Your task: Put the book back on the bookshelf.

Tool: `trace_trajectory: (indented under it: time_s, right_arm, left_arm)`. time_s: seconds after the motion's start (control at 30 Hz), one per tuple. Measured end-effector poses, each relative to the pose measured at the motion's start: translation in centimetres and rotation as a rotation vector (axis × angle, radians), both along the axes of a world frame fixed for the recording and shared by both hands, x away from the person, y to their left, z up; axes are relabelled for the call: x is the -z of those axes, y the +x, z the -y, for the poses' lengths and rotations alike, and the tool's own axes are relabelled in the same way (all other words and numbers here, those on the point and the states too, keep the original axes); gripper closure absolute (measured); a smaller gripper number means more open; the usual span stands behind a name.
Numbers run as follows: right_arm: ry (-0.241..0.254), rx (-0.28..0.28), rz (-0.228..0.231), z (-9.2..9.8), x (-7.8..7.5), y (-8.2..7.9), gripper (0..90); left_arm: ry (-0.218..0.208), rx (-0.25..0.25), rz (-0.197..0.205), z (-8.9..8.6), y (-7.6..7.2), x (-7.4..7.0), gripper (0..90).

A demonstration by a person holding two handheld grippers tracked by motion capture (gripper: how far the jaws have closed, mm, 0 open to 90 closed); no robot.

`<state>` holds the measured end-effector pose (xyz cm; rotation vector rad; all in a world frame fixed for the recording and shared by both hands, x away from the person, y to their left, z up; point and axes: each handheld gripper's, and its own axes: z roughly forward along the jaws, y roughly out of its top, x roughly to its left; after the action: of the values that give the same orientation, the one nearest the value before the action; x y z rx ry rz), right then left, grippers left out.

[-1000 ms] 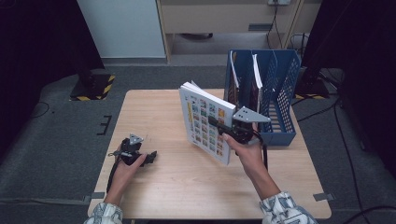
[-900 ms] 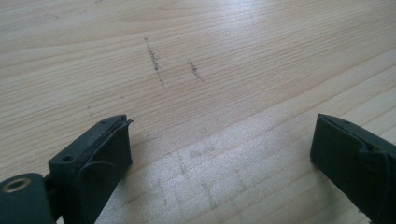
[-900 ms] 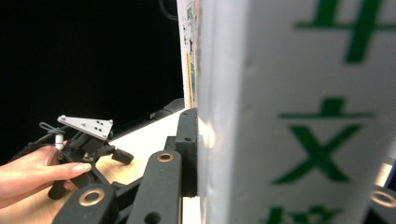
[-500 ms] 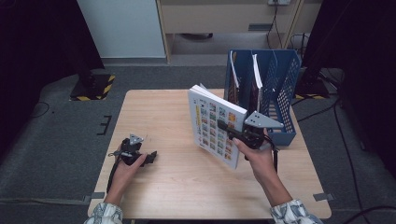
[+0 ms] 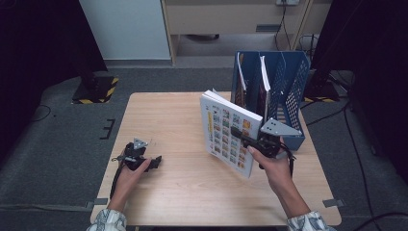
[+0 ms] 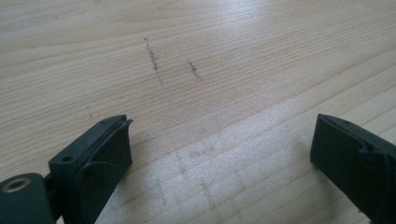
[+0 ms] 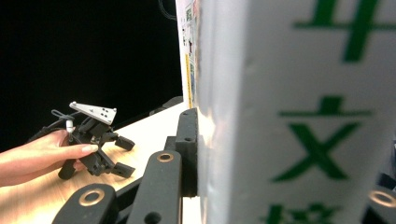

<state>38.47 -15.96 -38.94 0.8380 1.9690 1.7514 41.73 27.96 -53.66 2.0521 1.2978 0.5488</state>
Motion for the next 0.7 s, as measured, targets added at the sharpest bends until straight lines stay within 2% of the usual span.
trace_trajectory:
  time_s: [0.37, 0.7]
  right_arm:
    - [-0.013, -0.001, -0.004, 1.1, 0.3, -0.7, 73.8]
    - [-0.003, 0.022, -0.014, 3.3, 0.8, -1.6, 73.8]
  left_arm:
    - [-0.001, 0.000, 0.000, 0.0, 0.0, 0.0, 4.2]
    - [-0.003, -0.003, 0.001, 0.0, 0.0, 0.0, 4.3]
